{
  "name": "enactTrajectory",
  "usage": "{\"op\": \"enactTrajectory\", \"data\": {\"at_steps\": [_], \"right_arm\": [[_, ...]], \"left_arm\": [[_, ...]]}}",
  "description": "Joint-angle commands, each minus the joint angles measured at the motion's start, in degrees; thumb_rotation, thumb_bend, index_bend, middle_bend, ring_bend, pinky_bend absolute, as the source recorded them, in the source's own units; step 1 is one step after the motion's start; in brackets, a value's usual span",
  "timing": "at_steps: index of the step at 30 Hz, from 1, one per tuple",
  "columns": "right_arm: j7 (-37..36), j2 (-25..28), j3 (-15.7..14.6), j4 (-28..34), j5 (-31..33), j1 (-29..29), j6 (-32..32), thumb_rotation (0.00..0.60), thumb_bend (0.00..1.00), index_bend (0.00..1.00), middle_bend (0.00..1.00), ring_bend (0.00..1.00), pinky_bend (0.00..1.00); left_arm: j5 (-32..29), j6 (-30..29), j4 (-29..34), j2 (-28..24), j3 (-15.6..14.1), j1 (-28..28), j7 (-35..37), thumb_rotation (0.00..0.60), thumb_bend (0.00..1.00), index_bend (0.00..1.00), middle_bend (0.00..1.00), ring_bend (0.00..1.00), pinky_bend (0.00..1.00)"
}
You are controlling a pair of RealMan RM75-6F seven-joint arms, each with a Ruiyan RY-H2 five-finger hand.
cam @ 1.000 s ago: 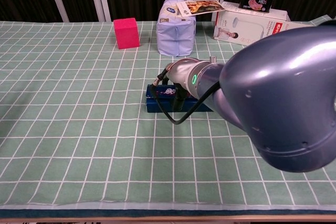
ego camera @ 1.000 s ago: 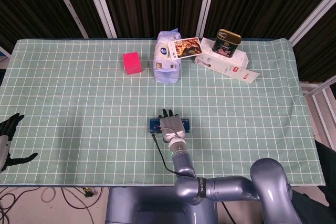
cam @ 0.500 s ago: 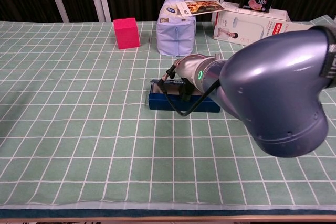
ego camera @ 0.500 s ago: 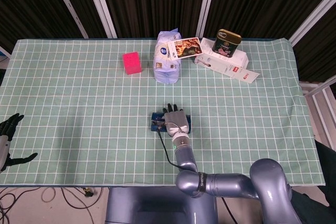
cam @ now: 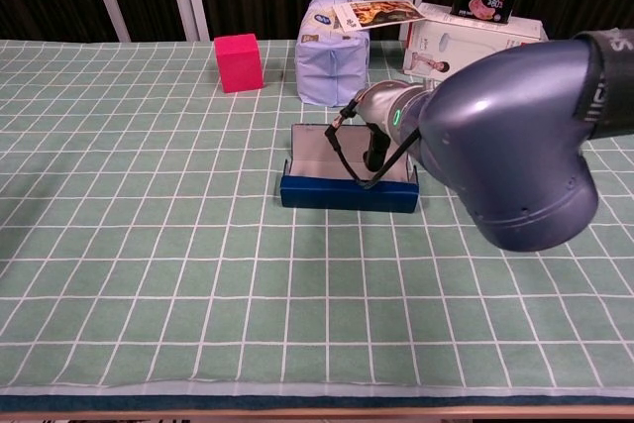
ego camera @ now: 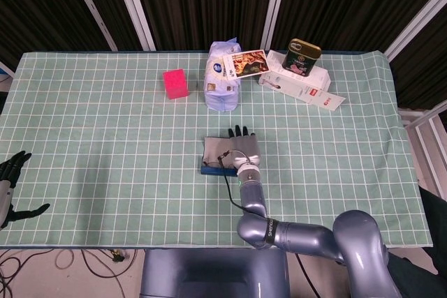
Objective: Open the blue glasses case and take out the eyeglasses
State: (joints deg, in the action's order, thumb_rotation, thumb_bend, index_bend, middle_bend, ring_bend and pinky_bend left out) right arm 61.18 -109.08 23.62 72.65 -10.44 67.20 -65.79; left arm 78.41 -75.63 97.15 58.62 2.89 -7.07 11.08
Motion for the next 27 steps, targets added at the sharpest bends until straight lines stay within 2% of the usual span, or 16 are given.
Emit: {"op": "enactTrajectory", "data": {"at_steps": [1,5,8,10,11,12,16,19,21,23,27], "right_arm": [[-1.41,1.86,0.62,2.40,-1.90,-0.85,-0.76,0.600,0.58,0.08,0.00,0.00,0.24],[-4.12,5.30,1.61,9.10,-5.15,-2.50,-2.66,0.600,0.54,0.07,0.00,0.00,0.24],[-5.67,8.73,2.12,17.07,-7.21,-4.16,-4.66,0.600,0.50,0.08,0.00,0.00,0.24],[-6.40,11.25,2.19,23.14,-8.14,-5.38,-5.90,0.600,0.46,0.08,0.03,0.04,0.27],[-6.48,12.44,2.02,25.81,-8.31,-5.92,-6.42,0.600,0.46,0.07,0.06,0.08,0.31],[-6.43,13.20,1.84,27.45,-8.52,-6.21,-6.78,0.600,0.45,0.07,0.14,0.17,0.38],[-6.52,15.95,0.66,33.85,-9.31,-7.58,-8.36,0.600,0.44,0.07,0.53,0.62,0.73],[-7.09,17.69,-1.23,38.29,-9.79,-8.90,-8.97,0.600,0.44,0.08,0.74,0.83,0.91],[-7.34,18.05,-2.27,39.39,-9.86,-9.21,-8.90,0.600,0.44,0.09,0.83,0.91,0.98],[-7.74,17.96,-3.13,39.52,-9.28,-9.30,-8.53,0.600,0.44,0.10,0.89,0.97,1.00],[-8.24,16.96,-3.80,38.38,-5.93,-8.81,-7.08,0.600,0.44,0.12,0.91,0.99,1.00]], "left_arm": [[0.05,-0.03,-0.03,0.04,0.01,0.01,0.03,0.600,0.00,0.00,0.00,0.00,0.00],[0.24,-0.24,-0.11,0.06,0.03,0.02,-0.13,0.600,0.00,0.00,0.00,0.00,0.00],[0.13,-0.49,-0.29,0.10,0.13,0.11,-0.19,0.600,0.00,0.00,0.00,0.00,0.00],[0.11,-0.68,-0.42,0.18,0.17,0.18,-0.28,0.600,0.00,0.00,0.00,0.00,0.00],[0.14,-0.76,-0.46,0.21,0.18,0.20,-0.33,0.600,0.00,0.00,0.00,0.00,0.00],[0.19,-0.84,-0.46,0.23,0.18,0.22,-0.39,0.600,0.00,0.00,0.00,0.00,0.00],[0.48,-1.16,-0.48,0.34,0.14,0.32,-0.49,0.600,0.00,0.00,0.00,0.00,0.00],[0.53,-1.25,-0.58,0.43,0.09,0.38,-0.64,0.600,0.00,0.00,0.00,0.00,0.00],[0.55,-1.26,-0.60,0.47,0.07,0.39,-0.71,0.600,0.00,0.00,0.00,0.00,0.00],[0.56,-1.22,-0.53,0.47,0.04,0.40,-0.67,0.600,0.00,0.00,0.00,0.00,0.00],[0.47,-1.32,-0.56,0.49,0.10,0.44,-0.74,0.600,0.00,0.00,0.00,0.00,0.00]]}}
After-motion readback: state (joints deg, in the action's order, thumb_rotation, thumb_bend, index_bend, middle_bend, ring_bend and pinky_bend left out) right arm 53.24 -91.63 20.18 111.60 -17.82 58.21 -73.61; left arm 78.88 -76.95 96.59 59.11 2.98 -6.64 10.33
